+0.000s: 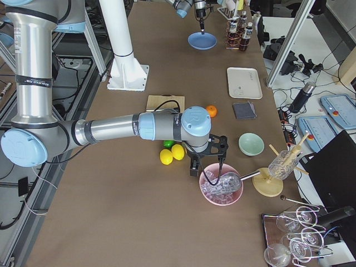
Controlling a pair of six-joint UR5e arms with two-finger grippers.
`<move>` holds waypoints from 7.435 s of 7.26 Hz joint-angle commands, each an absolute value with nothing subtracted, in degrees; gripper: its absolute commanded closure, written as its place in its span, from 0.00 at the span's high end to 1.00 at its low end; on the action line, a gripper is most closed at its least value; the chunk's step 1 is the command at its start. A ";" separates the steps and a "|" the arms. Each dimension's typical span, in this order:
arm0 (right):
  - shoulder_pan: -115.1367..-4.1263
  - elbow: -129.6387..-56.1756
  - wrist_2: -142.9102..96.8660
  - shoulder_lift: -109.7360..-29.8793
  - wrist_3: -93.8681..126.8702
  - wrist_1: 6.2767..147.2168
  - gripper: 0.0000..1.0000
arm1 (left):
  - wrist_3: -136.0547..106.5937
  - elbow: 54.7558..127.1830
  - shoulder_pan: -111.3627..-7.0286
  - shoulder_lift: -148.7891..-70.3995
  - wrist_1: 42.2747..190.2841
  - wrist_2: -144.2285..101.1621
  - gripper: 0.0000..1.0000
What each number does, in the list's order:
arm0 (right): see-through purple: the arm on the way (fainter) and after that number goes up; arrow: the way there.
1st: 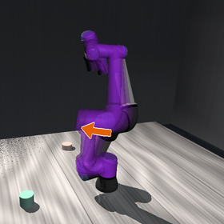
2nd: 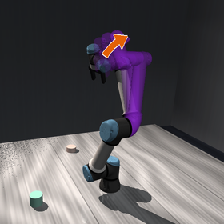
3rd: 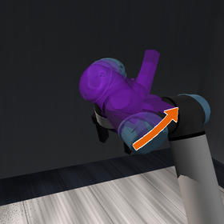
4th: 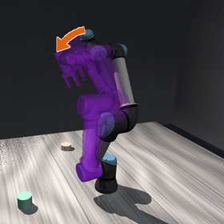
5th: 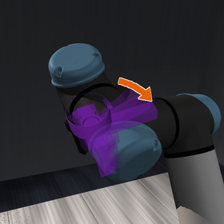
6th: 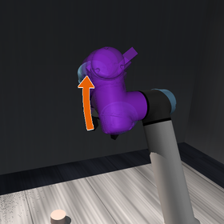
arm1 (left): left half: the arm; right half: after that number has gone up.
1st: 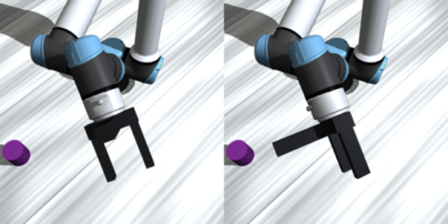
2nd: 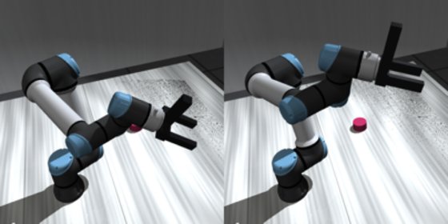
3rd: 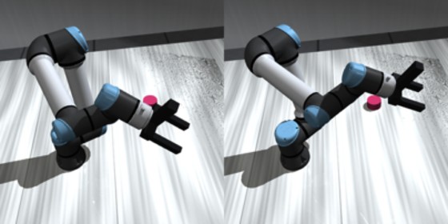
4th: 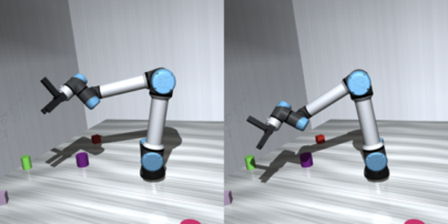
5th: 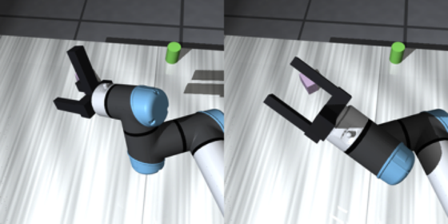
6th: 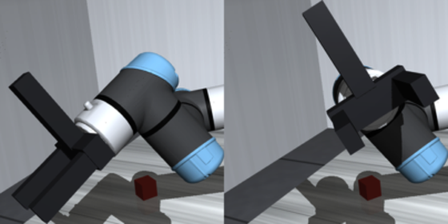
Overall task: Pick orange to plate
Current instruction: 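Move the left arm in beside the blue plate while the right arm starts reaching forward, then move the right gripper over the orange tangerine and lower it, then close the right gripper on the tangerine and lift it, then carry the tangerine over the blue plate with the right gripper while the left arm withdraws, then lower the tangerine onto the blue plate and open the right gripper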
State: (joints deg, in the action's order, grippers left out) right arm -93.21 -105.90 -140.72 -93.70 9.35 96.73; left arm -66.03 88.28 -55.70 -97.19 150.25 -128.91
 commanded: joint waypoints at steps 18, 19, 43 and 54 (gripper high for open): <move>-51.08 -93.62 -117.88 -67.06 63.19 77.02 1.00 | -77.87 97.20 -25.49 -117.60 122.61 -91.67 0.98; -49.59 -90.47 -116.90 -66.28 65.02 73.77 1.00 | -77.35 97.73 -26.62 -117.25 122.52 -91.58 0.98; -21.62 -91.15 -89.74 -47.81 79.45 86.05 0.00 | -42.19 104.59 -51.50 -92.37 129.73 -110.11 0.98; -33.61 -108.49 -105.33 -47.27 79.76 105.06 1.00 | -42.19 106.42 -52.12 -90.63 129.64 -112.24 0.98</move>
State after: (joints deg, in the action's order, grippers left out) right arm -28.55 -101.75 -100.05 -46.34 83.31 97.59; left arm -42.26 105.24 -51.92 -91.75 129.77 -112.03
